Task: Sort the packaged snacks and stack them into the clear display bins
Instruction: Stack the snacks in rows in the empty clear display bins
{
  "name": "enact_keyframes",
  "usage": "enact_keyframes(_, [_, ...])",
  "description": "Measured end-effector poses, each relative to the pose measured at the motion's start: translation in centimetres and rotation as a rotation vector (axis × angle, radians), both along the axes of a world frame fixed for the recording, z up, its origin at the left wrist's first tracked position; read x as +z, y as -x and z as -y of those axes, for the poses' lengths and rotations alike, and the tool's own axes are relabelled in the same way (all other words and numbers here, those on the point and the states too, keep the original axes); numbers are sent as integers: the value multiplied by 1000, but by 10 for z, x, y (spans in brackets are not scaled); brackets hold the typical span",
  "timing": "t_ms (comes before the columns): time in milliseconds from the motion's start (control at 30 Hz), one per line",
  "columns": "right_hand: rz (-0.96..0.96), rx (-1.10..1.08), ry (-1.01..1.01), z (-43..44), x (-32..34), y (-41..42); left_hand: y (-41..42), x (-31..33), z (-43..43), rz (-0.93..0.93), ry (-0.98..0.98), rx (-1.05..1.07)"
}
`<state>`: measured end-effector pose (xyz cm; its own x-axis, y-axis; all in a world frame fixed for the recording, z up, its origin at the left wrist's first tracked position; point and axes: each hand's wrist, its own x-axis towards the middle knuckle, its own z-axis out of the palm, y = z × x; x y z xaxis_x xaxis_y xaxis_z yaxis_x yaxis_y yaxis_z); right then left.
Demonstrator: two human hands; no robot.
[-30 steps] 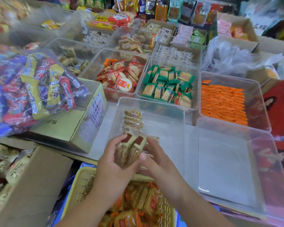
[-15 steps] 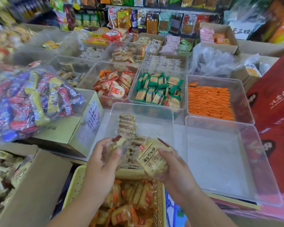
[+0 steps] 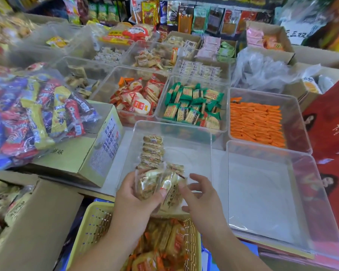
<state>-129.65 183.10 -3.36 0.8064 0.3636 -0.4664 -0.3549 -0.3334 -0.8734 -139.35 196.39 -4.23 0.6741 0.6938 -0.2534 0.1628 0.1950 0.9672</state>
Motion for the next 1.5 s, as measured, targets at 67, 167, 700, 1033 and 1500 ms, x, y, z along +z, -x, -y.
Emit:
enact_keyframes(67, [-157,55,-105,-6,-3,1,-5,-4,-2,-23,-109,-80])
enact_keyframes(167, [-236,150,-179,-20,-9,-5,-13,-13,-5,2,-107,-156])
enact_keyframes(700, [654,851,816,-119,-98,-174,-12,-55,-87,13,245,236])
enact_keyframes(1033, [329,1007,733,-126,-125,-149,-13,-47,-92,39,361,226])
enact_keyframes(1500, [208,505,1,-49,-16,-62,-10,-20,-69,-145,-998,-435])
